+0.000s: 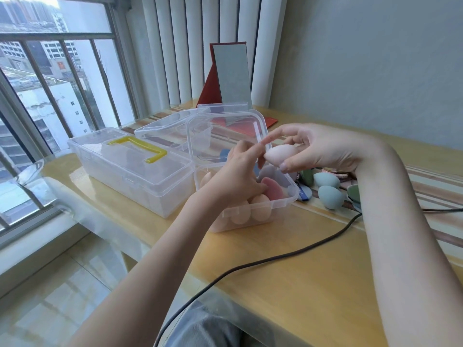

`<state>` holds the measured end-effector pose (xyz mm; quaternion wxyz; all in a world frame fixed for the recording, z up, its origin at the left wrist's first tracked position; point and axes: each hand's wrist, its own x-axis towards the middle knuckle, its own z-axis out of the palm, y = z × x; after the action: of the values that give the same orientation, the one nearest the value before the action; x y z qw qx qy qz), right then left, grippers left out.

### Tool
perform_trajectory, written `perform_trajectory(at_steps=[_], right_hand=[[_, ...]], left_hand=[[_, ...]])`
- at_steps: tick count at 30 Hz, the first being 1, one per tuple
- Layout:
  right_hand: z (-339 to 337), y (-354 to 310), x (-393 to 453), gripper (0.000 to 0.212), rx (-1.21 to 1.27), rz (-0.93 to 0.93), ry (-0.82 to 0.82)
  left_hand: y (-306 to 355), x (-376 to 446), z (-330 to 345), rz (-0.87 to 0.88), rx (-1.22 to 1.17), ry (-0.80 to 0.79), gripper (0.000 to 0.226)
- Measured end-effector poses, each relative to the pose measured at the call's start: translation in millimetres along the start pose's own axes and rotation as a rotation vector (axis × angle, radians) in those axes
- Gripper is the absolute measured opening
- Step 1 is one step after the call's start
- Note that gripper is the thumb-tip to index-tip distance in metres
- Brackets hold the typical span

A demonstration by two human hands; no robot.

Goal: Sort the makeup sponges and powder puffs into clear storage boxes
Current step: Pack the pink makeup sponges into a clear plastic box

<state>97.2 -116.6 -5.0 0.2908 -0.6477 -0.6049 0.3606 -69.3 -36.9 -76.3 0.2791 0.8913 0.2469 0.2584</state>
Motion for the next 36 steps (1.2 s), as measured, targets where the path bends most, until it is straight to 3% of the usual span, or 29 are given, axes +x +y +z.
perform_trajectory(at_steps=[3, 6, 9, 13, 19, 28, 36], right_hand=[[-0.3, -2.7, -4.0, 0.039, -0.076, 0.021, -0.011], [-3.5, -4.0, -7.5, 0.027, -0.076, 0.018, 0.031], [-7.0, -4.7, -9.0, 0.029, -0.1, 0.038, 0.082], [0.3, -7.6, -10.6, 0.033, -0.17, 0.074, -0.039], [16.6, -20.7, -3.7, 0.03, -0.486, 0.16, -0.126], [53.5, -27.0, 9.5, 0.028, -0.834, 0.319, -0.017], [74.5, -23.1, 15.5, 0.016, -1.137, 0.355, 0.057]], left_hand=[[2.5, -1.8, -3.8, 0.034, 0.038, -0.031, 0.021], [4.7, -3.3, -5.1, 0.022, 0.047, -0.082, 0.022], [6.3, -4.4, -4.3, 0.005, 0.01, -0.149, 0.016], [2.4, -3.8, -4.3, -0.008, 0.037, -0.196, 0.021], [-0.3, 0.8, -3.7, -0.037, 0.096, -0.261, 0.031], [-0.5, 1.3, 0.6, -0.017, 0.115, -0.236, 0.008], [-0.7, 1.8, 1.8, -0.002, 0.17, -0.215, 0.027]])
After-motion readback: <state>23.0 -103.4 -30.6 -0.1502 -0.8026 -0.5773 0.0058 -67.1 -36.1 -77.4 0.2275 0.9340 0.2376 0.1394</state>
